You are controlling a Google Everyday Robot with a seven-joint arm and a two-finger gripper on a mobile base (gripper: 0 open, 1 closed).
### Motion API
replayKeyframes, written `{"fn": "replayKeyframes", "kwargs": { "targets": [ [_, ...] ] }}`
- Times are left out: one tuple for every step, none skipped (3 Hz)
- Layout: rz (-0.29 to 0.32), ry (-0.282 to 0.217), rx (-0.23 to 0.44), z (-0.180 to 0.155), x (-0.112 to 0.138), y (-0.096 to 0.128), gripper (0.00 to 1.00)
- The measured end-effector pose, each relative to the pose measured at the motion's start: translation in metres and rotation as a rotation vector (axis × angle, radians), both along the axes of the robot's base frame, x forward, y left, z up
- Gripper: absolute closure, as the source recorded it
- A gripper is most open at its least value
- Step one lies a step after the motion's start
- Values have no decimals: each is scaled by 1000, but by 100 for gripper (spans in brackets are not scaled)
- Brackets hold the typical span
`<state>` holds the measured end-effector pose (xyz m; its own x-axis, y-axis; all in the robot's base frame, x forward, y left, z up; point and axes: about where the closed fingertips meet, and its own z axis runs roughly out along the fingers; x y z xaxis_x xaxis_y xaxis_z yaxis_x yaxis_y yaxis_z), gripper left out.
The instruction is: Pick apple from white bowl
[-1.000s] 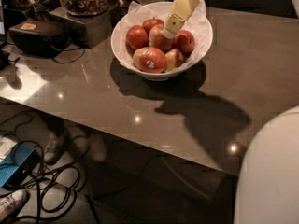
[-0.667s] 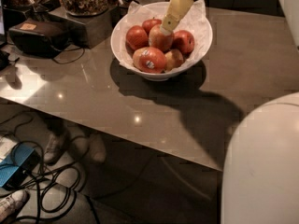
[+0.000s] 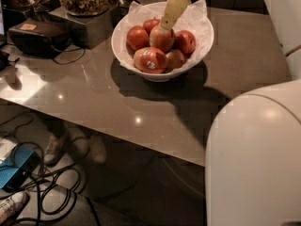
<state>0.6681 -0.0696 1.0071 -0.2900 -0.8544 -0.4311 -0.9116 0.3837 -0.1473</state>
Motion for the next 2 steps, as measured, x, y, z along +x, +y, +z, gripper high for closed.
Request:
{"fn": "replayKeyframes", "kwargs": {
  "targets": [
    [3,6,-8,-7,7,3,32],
    [9,16,-18,-15,12,6,30]
  ]
}}
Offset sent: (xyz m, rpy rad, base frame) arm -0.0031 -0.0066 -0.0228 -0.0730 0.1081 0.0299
